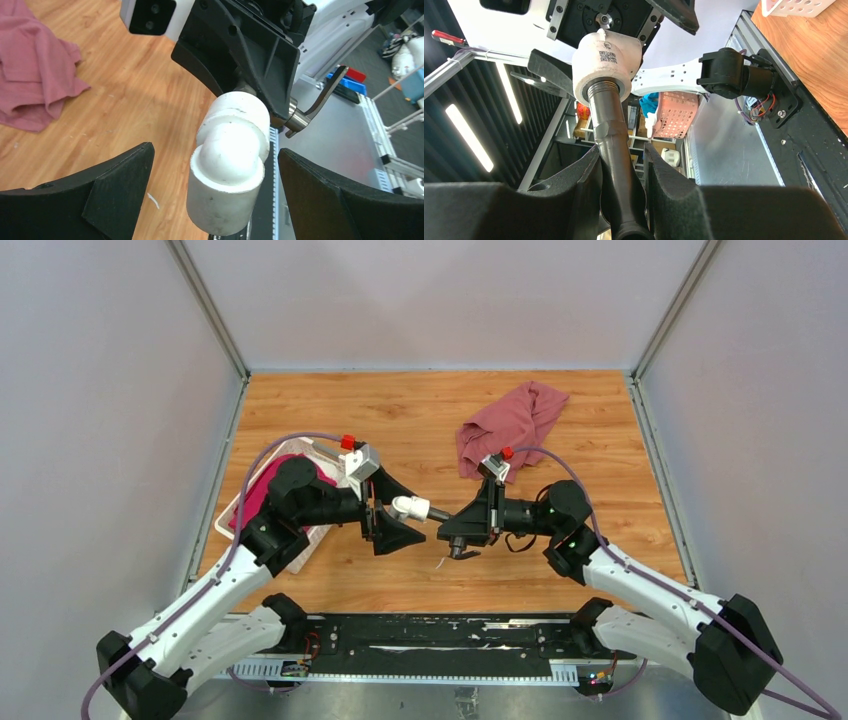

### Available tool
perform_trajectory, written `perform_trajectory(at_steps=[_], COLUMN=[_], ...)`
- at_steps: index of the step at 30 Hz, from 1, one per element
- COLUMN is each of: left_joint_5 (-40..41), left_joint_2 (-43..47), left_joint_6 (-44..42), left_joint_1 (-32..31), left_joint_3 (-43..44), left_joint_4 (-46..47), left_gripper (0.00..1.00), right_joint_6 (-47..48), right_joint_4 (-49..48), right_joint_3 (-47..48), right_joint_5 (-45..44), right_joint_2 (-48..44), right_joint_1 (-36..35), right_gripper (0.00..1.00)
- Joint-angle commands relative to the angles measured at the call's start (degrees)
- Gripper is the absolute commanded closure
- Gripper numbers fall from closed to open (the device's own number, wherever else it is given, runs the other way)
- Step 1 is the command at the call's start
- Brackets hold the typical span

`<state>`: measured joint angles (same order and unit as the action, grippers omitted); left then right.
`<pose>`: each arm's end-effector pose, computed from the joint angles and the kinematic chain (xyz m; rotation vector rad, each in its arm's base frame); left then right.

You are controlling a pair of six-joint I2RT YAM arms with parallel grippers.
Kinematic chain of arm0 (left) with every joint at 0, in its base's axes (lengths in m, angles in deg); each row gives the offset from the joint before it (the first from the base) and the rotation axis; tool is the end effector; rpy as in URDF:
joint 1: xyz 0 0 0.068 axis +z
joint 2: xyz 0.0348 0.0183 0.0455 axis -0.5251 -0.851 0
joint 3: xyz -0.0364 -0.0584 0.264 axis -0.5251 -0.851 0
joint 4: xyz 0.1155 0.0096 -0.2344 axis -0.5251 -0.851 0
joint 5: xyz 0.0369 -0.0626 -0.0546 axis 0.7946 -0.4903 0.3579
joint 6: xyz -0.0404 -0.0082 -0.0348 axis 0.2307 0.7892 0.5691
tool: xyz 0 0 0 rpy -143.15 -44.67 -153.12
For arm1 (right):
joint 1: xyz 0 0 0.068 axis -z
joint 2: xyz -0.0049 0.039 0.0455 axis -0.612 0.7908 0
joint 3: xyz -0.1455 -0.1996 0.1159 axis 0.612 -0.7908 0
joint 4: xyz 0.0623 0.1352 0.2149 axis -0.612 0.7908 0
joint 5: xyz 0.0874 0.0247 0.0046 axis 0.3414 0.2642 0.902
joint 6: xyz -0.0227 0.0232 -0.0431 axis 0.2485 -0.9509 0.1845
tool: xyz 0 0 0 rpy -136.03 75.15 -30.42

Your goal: Install the water faucets

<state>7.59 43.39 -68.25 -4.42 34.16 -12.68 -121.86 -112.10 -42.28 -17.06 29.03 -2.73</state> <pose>0.1358 -0.1301 0.3384 0.9241 1.5444 -1.3122 0.1422 0.1558 0.2995 -0.2063 1.8911 2.2567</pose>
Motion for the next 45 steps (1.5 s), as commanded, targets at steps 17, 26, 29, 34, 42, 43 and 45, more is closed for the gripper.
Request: perform_trajectory(at_steps=[17,26,29,34,42,43,45], left_joint_5=[-7.0,-7.9,-9.0,-9.6,-9.1,-9.4,-9.5], left_joint_2=[-0.8,-0.9,-0.8,1.7,4.0,3.7,3.4], left_joint_6=[13.5,12.7,11.5,1.7,-4.6,-3.8,-2.0], left_joint_1=[3.3,3.3,3.3,3.4,3.3,3.3,3.3], left_joint_3=[1.6,1.6,1.1,-2.1,-5.3,-5.5,-5.9], left_joint_4=[8.4,8.6,8.8,9.4,11.2,12.0,13.9], left_gripper=[0.16,0.98,1.00,1.00,1.00,1.00,1.00], right_joint_6=[1.4,0.8,-0.3,-7.3,-15.6,-15.1,-14.5], right_joint_4=[-0.7,-1.1,-2.1,-9.0,-14.7,-14.4,-14.3], right_joint_3=[1.5,1.6,1.4,0.0,-1.3,-1.2,-1.5], right_joint_5=[1.6,1.3,1.4,1.9,2.5,2.5,2.4], right_joint_2=[-2.2,-1.7,-1.2,1.0,3.6,3.5,3.4], right_joint_1=[0.8,0.8,0.8,0.8,0.8,0.8,0.8], right_gripper=[1.00,1.00,1.00,1.00,0.96,0.96,0.90])
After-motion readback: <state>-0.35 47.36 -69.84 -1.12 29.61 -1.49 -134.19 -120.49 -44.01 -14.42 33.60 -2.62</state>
